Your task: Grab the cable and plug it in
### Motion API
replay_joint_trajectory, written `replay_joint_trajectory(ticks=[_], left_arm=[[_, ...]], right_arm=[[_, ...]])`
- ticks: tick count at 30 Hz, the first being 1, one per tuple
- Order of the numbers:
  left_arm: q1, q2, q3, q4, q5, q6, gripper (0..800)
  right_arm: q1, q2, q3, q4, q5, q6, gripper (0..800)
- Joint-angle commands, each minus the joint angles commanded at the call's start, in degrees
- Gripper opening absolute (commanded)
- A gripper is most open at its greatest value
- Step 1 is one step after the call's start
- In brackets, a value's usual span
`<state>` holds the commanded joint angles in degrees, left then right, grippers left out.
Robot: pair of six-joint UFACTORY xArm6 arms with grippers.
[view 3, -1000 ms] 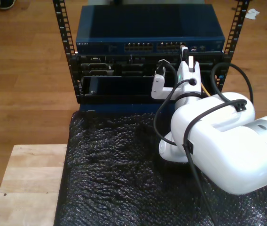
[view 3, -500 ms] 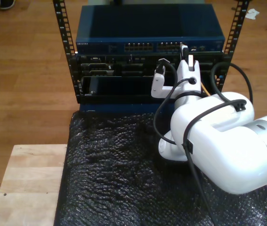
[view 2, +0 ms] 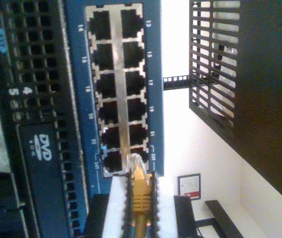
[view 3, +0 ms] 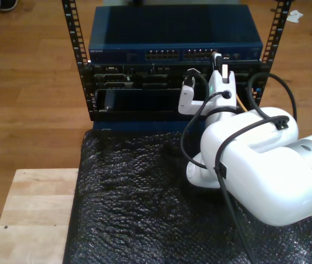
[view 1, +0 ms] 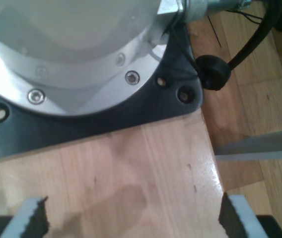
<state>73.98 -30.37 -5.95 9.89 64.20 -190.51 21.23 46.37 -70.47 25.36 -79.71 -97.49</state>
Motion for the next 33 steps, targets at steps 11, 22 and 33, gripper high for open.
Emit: replay_joint_trajectory(ticks=[11,22,33], left_arm=[[0.0,-0.09,0.0,0.0,0.0,0.0,800],[0.0,-0.09,0.0,0.0,0.0,0.0,800],[0.0,-0.09,-0.09,0.0,0.0,0.0,800]], right_arm=[[0.18,0.0,-0.18,0.0,0.0,0.0,0],[0.26,1.41,-2.46,-0.09,0.26,-0.18,0],[0.18,3.08,-5.19,-0.09,0.53,-0.18,0]])
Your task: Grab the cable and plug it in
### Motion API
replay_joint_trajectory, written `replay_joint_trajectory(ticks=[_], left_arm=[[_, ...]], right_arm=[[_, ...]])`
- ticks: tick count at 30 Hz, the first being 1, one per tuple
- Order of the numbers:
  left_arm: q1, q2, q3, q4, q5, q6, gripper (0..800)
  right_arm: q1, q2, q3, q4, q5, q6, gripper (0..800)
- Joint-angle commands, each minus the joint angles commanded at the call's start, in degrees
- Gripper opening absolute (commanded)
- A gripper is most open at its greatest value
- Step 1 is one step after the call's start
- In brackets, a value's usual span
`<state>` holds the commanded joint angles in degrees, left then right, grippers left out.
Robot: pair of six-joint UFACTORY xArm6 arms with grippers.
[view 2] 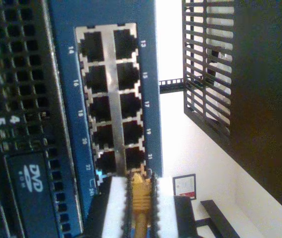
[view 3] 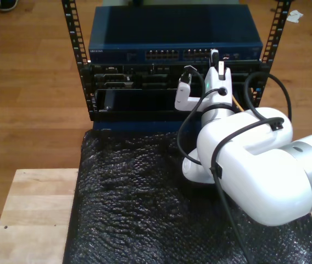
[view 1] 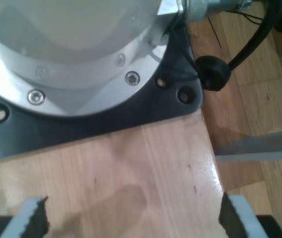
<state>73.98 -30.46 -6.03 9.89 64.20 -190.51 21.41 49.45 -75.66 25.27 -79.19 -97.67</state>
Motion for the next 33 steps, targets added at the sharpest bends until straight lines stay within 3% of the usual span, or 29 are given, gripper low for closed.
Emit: replay_joint_trajectory(ticks=[8,14,23,30,33], left_arm=[[0.0,0.0,0.09,0.0,0.0,0.0,800],[0.0,0.0,0.0,0.0,0.0,0.0,800],[0.0,0.0,0.09,0.0,0.0,0.0,800],[0.0,0.0,0.0,0.0,0.0,0.0,800],[0.0,0.0,0.0,0.0,0.0,0.0,800]], right_arm=[[0.0,0.0,0.09,0.0,-0.18,0.18,1],[-0.09,-0.18,0.79,-0.26,-0.09,0.26,263],[0.79,-3.25,4.66,-0.18,0.18,0.26,348],[0.88,-9.41,12.22,-0.18,2.11,0.26,414],[0.88,-13.27,17.14,-0.18,4.04,0.26,478]])
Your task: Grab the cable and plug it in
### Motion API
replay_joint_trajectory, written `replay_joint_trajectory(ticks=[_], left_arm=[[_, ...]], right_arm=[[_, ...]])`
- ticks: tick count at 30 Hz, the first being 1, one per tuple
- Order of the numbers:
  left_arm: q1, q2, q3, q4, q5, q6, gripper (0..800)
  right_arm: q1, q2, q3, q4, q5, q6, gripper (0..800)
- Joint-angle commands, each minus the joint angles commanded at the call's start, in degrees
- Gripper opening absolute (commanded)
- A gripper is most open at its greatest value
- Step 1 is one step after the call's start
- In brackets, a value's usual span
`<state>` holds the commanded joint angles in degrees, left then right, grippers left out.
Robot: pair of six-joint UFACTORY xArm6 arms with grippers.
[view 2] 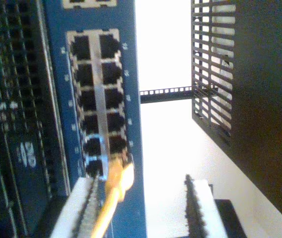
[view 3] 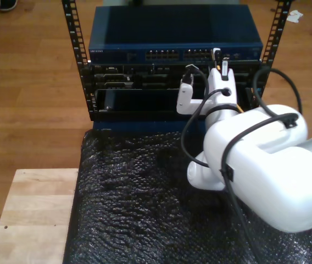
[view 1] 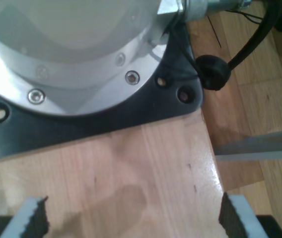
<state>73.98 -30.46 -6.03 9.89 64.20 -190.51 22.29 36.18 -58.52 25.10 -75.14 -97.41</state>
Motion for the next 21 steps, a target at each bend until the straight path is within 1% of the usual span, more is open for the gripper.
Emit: replay_joint_trajectory(ticks=[2,5,7,10,15,21], left_arm=[[0.0,0.0,0.0,0.0,0.0,0.0,800],[0.0,0.0,0.09,0.0,0.0,0.0,800],[0.0,0.09,0.09,0.0,0.0,0.0,800],[0.0,0.0,0.09,0.0,0.0,0.0,800],[0.0,0.09,0.0,0.0,0.0,0.0,800],[0.0,0.0,0.09,0.0,0.0,0.0,800]], right_arm=[[0.0,-2.99,3.43,-0.09,2.2,0.09,534],[-0.09,-7.74,7.91,-0.18,5.98,0.09,593],[-0.09,-10.73,10.29,-0.18,8.26,0.09,609],[-0.18,-15.12,13.27,-0.26,11.87,0.09,610],[-1.14,-20.84,15.21,-0.53,20.13,0.0,639],[-5.71,-27.43,16.09,-3.69,31.21,-1.32,666]])
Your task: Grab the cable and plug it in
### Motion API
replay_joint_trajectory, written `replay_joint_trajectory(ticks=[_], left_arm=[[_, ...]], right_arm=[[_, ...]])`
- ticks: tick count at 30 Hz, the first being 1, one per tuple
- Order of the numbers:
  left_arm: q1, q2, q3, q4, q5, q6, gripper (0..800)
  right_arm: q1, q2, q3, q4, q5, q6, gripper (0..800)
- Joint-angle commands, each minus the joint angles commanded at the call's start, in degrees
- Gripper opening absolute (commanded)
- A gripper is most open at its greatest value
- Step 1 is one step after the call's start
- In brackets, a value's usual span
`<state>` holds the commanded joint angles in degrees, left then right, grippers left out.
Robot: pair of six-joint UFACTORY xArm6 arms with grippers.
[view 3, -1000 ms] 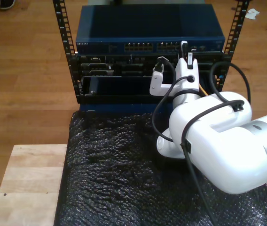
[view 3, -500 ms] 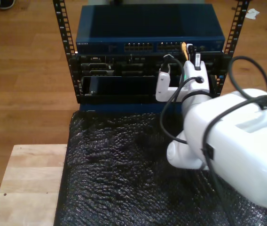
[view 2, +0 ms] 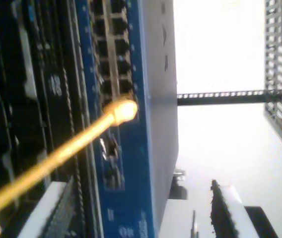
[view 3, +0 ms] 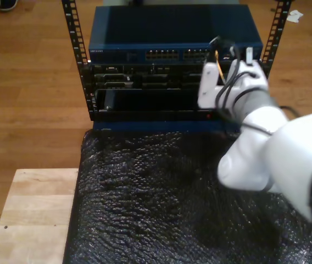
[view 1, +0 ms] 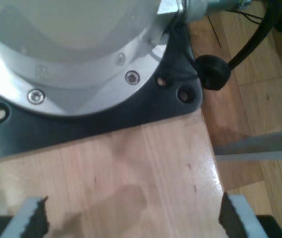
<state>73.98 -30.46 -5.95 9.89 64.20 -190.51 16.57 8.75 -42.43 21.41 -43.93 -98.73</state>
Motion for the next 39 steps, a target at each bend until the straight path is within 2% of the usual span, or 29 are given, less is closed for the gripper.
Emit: replay_joint_trajectory(ticks=[3,5,16,18,28,39], left_arm=[[0.0,0.0,0.0,0.0,0.0,0.0,800],[0.0,0.0,-0.09,0.0,0.0,0.0,800],[0.0,0.0,0.0,0.0,0.0,0.0,800],[0.0,0.0,0.0,0.0,0.0,0.0,800],[0.0,0.0,-0.09,0.0,0.0,0.0,800],[0.0,0.0,-0.09,0.0,0.0,0.0,800]], right_arm=[[-2.9,-3.25,0.09,-2.55,6.68,-2.11,676],[-5.45,-5.01,0.09,-4.22,11.34,-2.73,713],[-19.25,-13.8,1.23,-13.98,34.11,-5.63,735],[-21.36,-15.03,1.14,-14.42,38.86,-7.74,762],[-32.53,-18.02,-2.29,-14.24,59.87,-20.31,791],[-45.54,-23.91,-2.64,-14.15,79.21,-27.69,796]])
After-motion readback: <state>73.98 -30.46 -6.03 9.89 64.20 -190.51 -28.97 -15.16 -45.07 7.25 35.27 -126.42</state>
